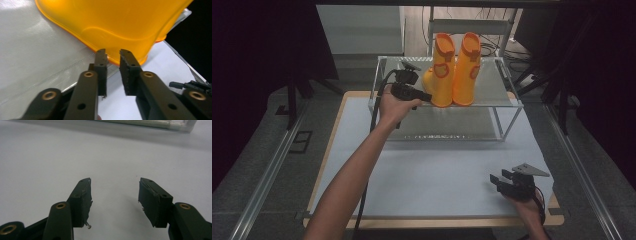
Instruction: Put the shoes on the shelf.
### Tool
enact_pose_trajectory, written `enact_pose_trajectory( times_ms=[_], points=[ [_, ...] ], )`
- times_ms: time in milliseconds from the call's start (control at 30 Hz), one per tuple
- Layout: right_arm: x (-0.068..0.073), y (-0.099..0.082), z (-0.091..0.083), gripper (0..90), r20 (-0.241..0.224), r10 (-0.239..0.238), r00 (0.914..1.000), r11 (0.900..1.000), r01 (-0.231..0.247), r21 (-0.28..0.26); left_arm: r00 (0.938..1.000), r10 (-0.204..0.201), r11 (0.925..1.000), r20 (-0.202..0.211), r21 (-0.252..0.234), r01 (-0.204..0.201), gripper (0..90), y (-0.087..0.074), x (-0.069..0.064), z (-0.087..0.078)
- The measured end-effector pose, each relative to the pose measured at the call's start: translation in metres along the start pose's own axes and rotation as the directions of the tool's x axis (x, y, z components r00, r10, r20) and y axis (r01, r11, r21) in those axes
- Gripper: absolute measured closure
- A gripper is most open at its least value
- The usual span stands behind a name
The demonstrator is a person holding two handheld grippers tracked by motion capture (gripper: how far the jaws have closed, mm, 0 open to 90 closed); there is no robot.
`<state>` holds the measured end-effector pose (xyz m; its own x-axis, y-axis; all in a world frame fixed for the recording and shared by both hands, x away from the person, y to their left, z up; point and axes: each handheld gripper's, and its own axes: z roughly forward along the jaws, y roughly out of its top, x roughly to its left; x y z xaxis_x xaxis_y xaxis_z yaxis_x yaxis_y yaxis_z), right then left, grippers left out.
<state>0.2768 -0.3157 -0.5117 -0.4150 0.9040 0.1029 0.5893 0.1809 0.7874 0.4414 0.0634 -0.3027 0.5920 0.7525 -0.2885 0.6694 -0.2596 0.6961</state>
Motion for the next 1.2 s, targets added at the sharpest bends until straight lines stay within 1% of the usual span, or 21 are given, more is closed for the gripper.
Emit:
enact_pose_trajectory(
  times_ms=[33,67,100,133,167,300,333,433,567,600,633,700,733,767,933,1033,1067,1100,1133,1167,1200],
  points=[
    [-0.001,0.0,0.0,43.5,0.002,0.001,1.0,1.0,-0.001,-0.005,1.0,0.008,1.0,0.003,0.0,-0.008,73.3,-0.002,0.001,-0.004],
    [-0.001,0.0,-0.001,43.5,0.003,0.007,1.0,1.0,-0.007,-0.002,0.9995,0.032,0.9995,-0.004,-0.004,-0.032,71.0,-0.006,0.001,-0.013],
    [-0.001,0.0,-0.001,43.5,0.003,0.007,1.0,1.0,-0.007,-0.002,0.9995,0.032,0.9995,-0.004,-0.004,-0.032,69.7,-0.006,0.001,-0.013],
    [-0.002,0.0,-0.001,43.4,0.004,0.005,1.0,1.0,-0.005,-0.002,0.9994,0.036,0.9993,0.003,-0.007,-0.036,69.7,-0.008,0.002,-0.018],
    [-0.002,0.0,-0.001,43.4,0.006,0.005,1.0,1.0,-0.005,-0.001,0.9988,0.047,0.9988,0.011,-0.01,-0.047,66.6,-0.014,0.003,-0.026],
    [-0.002,0.0,0.0,43.4,0.005,0.005,1.0,1.0,-0.005,0.001,0.998,0.06,0.9981,0.022,-0.013,-0.06,63.2,-0.024,0.004,-0.036],
    [-0.002,0.0,0.0,43.4,0.007,0.005,1.0,1.0,-0.005,0.001,0.9974,0.065,0.9975,0.03,-0.029,-0.064,61.2,-0.031,0.003,-0.042],
    [-0.003,0.0,0.0,43.4,0.009,0.003,1.0,1.0,-0.003,0.001,0.9961,0.078,0.9965,0.039,-0.032,-0.077,59.3,-0.038,0.002,-0.046],
    [-0.003,0.0,0.0,43.4,0.011,0.006,0.9999,1.0,-0.006,-0.001,0.9925,0.095,0.9945,0.077,-0.051,-0.091,57.5,-0.053,-0.001,-0.055],
    [-0.004,0.0,0.0,43.4,0.01,0.005,0.9999,1.0,-0.005,0.004,0.9902,0.107,0.9932,0.09,-0.055,-0.102,57.4,-0.061,-0.003,-0.06],
    [-0.004,0.0,0.0,43.4,0.01,0.005,0.9999,1.0,-0.005,0.004,0.9902,0.107,0.9932,0.09,-0.055,-0.102,57.1,-0.061,-0.003,-0.06],
    [-0.004,0.0,0.0,43.4,0.008,0.004,1.0,1.0,-0.004,0.006,0.9879,0.119,0.9921,0.1,-0.052,-0.114,56.5,-0.068,-0.004,-0.064],
    [-0.004,0.0,0.001,43.4,0.009,0.0,1.0,1.0,0.0,0.006,0.9865,0.128,0.9909,0.103,-0.056,-0.123,56.2,-0.078,-0.005,-0.068],
    [-0.003,0.0,0.001,43.4,0.008,0.001,1.0,1.0,-0.001,0.007,0.9865,0.128,0.9909,0.103,-0.056,-0.123,56.1,-0.078,-0.005,-0.068],
    [-0.003,0.0,0.0,43.4,0.008,-0.003,1.0,1.0,0.003,0.008,0.9821,0.13,0.991,0.136,-0.048,-0.124,55.3,-0.102,-0.004,-0.072],
    [-0.003,0.0,0.001,43.4,0.008,-0.004,1.0,1.0,0.004,0.009,0.9812,0.137,0.9904,0.136,-0.033,-0.134,54.3,-0.118,-0.002,-0.072],
    [-0.003,0.0,0.001,43.4,0.008,-0.004,1.0,1.0,0.004,0.009,0.9808,0.137,0.9904,0.138,-0.033,-0.134,54.3,-0.123,-0.001,-0.072],
    [-0.002,-0.001,0.002,43.4,0.008,-0.004,1.0,1.0,0.004,0.009,0.9794,0.128,0.9917,0.157,-0.035,-0.124,53.7,-0.134,0.002,-0.072],
    [-0.002,-0.001,0.002,43.4,0.008,-0.004,1.0,1.0,0.004,0.009,0.9794,0.128,0.9917,0.157,-0.035,-0.124,53.6,-0.134,0.002,-0.072],
    [-0.003,-0.001,0.002,43.3,0.008,-0.005,1.0,0.9999,0.004,0.011,0.9814,0.117,0.9929,0.152,-0.038,-0.113,53.6,-0.146,0.006,-0.071],
    [-0.003,-0.001,0.002,43.3,0.009,-0.006,0.9999,0.9999,0.006,0.012,0.9814,0.117,0.9929,0.152,-0.038,-0.113,53.4,-0.146,0.006,-0.071]
  ],
)
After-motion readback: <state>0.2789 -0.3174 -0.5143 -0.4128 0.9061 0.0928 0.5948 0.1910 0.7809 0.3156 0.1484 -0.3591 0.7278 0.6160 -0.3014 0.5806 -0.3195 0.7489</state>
